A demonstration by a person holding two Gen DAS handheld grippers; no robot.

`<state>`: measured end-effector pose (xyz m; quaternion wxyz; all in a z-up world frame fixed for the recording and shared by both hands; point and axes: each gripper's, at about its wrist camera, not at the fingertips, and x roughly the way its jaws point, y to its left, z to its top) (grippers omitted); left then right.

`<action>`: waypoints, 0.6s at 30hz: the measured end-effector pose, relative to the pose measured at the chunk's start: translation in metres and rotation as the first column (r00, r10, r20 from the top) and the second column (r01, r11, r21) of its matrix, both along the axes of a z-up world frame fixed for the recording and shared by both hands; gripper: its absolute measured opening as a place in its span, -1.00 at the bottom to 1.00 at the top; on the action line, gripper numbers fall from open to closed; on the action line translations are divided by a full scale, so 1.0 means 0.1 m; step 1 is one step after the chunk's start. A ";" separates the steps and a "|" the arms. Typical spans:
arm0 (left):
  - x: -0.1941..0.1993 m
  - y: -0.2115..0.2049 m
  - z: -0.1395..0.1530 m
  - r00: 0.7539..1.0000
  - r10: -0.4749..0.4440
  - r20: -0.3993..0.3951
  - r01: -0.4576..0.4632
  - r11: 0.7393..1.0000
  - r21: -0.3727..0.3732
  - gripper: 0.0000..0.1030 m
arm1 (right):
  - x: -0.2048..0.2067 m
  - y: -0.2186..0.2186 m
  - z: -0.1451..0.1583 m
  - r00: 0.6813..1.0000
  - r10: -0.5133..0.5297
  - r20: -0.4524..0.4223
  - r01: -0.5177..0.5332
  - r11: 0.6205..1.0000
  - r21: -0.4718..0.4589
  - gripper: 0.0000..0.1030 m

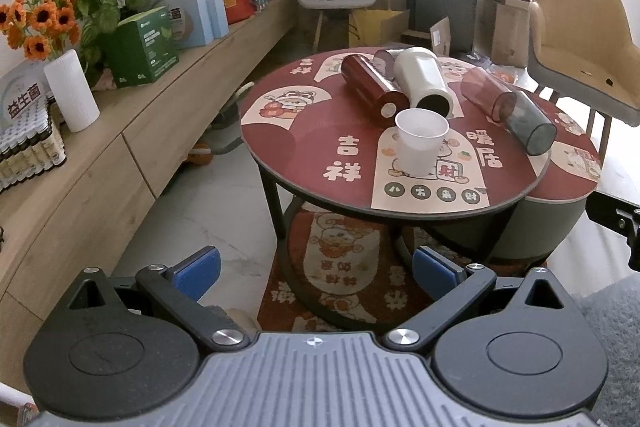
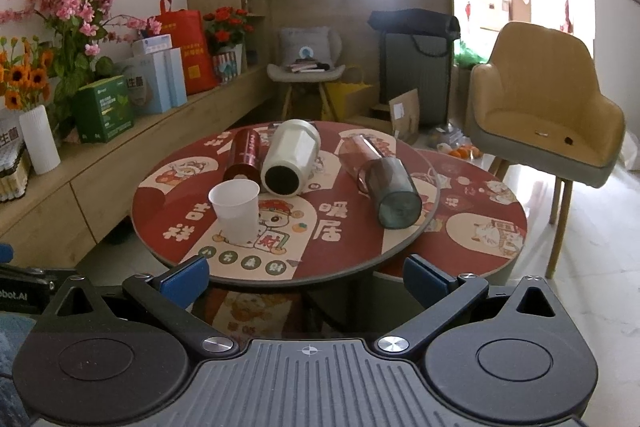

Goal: Flip cup upright

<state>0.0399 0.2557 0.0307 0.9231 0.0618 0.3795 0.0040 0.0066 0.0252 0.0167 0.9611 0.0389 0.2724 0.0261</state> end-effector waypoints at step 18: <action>-0.02 0.01 0.02 1.000 0.002 0.013 -0.002 1.000 -0.021 1.00 | 0.04 -0.03 -0.03 1.000 -0.015 -0.010 0.015 1.000 -0.007 1.00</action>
